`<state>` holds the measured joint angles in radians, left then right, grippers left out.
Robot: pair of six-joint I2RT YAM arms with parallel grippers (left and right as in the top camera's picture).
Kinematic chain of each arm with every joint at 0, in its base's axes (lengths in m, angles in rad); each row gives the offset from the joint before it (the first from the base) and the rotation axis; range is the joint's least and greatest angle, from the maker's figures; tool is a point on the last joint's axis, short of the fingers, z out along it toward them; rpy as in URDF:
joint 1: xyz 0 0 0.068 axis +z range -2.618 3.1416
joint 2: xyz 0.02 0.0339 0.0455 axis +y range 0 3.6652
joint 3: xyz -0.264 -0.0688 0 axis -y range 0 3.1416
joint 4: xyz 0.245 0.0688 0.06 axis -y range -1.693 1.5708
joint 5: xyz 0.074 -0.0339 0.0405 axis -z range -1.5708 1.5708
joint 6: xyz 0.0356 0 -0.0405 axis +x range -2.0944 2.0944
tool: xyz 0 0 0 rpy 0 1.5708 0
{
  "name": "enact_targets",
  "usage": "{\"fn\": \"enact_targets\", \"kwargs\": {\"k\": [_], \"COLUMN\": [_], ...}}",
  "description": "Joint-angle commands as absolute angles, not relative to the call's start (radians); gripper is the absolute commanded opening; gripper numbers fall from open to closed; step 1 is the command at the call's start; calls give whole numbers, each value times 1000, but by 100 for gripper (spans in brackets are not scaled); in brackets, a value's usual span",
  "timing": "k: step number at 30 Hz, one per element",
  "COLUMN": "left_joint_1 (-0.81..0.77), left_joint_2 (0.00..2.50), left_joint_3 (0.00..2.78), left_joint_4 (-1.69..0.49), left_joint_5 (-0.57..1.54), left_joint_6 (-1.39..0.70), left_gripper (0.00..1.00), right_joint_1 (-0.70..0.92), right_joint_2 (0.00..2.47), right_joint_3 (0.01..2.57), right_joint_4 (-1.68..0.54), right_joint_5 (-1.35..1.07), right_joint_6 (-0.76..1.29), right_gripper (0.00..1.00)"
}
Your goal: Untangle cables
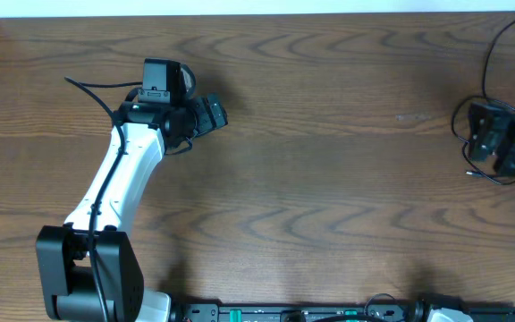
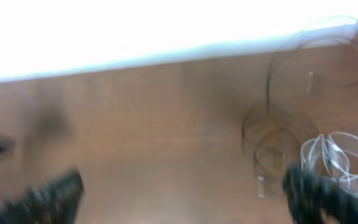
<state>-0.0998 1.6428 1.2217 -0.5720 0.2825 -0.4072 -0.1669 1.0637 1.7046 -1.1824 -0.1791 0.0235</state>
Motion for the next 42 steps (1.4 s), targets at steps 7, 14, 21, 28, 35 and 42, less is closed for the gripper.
{"fn": "enact_targets", "kwargs": {"k": [7,14,21,28,35,42], "left_joint_1": [-96,-96,-96,-96,-96,-96], "left_joint_2": [1649,1649,1649,1649,1649,1649], "left_joint_3": [1228,1228,1228,1228,1228,1228], "left_joint_4": [-572,-572,-572,-572,-572,-572], "left_joint_5": [276,276,276,276,276,276], "left_joint_6": [-405,-405,-405,-405,-405,-405], "left_gripper": [98,98,98,98,98,98], "right_joint_1": [-50,-11,-11,-11,-12,-11], "right_joint_2": [701,420,170,41,5,16], "right_joint_3": [939,501,213,66,6,6], "right_joint_4": [-472,-158,-40,-10,-48,-71], "right_joint_5": [-57,-58,-58,-63,-55,-66], "right_joint_6": [7,3,3,7,13,14], "right_gripper": [99,99,99,99,99,99]}}
